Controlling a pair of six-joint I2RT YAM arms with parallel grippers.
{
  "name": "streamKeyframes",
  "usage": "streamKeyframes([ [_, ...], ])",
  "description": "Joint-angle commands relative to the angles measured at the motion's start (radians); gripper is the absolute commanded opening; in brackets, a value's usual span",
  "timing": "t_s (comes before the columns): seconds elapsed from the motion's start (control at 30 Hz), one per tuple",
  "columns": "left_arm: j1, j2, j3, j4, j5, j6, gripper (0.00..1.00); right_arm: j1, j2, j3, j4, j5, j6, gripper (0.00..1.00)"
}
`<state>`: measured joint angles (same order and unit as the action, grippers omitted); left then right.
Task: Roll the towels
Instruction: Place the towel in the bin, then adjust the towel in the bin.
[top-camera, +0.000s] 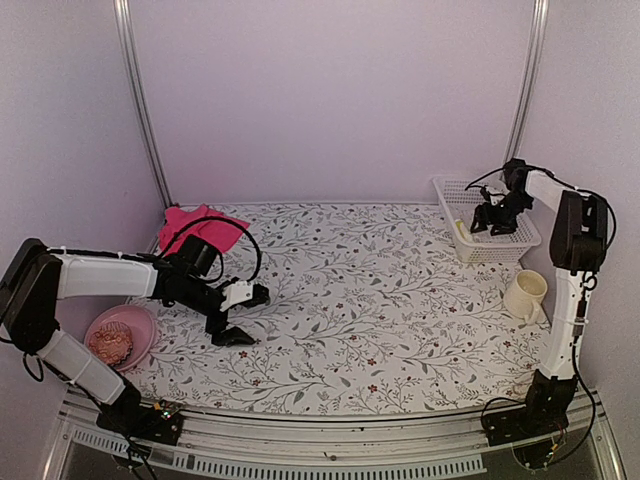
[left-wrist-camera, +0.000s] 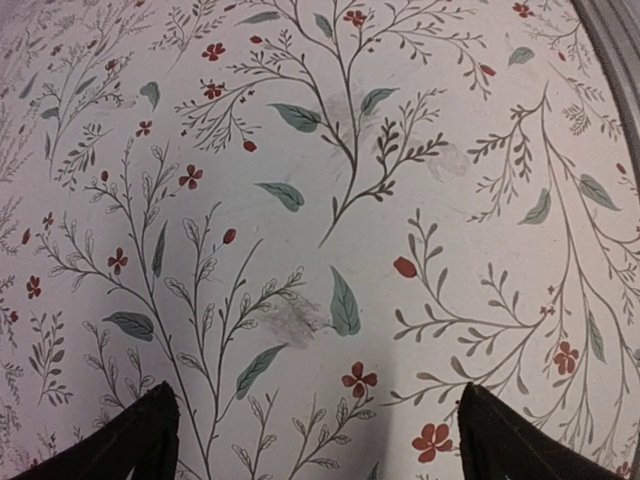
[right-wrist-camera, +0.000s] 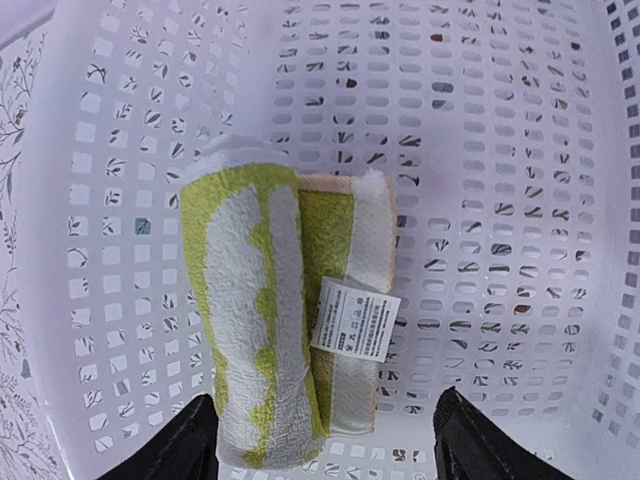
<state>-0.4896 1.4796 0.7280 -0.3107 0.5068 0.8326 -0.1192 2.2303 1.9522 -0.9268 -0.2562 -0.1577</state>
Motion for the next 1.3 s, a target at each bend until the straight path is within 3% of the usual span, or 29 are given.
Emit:
streamKeyframes([
  [0.0,0.013,-0.013,-0.009,0.015,-0.003,-0.01,0.97,0.069,-0.041,0.063,-0.036,0.105,-0.013,0.75],
  [0.13,0.013,-0.004,-0.009,0.015,-0.009,-0.01,0.97,0.12,-0.011,0.121,-0.076,0.143,-0.028,0.67],
  [0.4,0.013,0.004,-0.01,0.02,-0.015,-0.008,0.97,0.138,0.026,0.149,-0.095,0.13,-0.023,0.34],
  [0.57,0.013,0.009,-0.012,0.022,-0.018,-0.007,0.97,0.138,0.008,0.149,-0.074,0.141,-0.016,0.22],
  [0.83,0.013,0.012,-0.013,0.023,-0.023,-0.006,0.97,0.138,0.049,0.145,-0.099,0.132,-0.029,0.16],
  [1.27,0.013,0.027,-0.012,0.027,-0.027,-0.006,0.97,0.139,0.072,0.123,-0.111,0.127,-0.043,0.18],
])
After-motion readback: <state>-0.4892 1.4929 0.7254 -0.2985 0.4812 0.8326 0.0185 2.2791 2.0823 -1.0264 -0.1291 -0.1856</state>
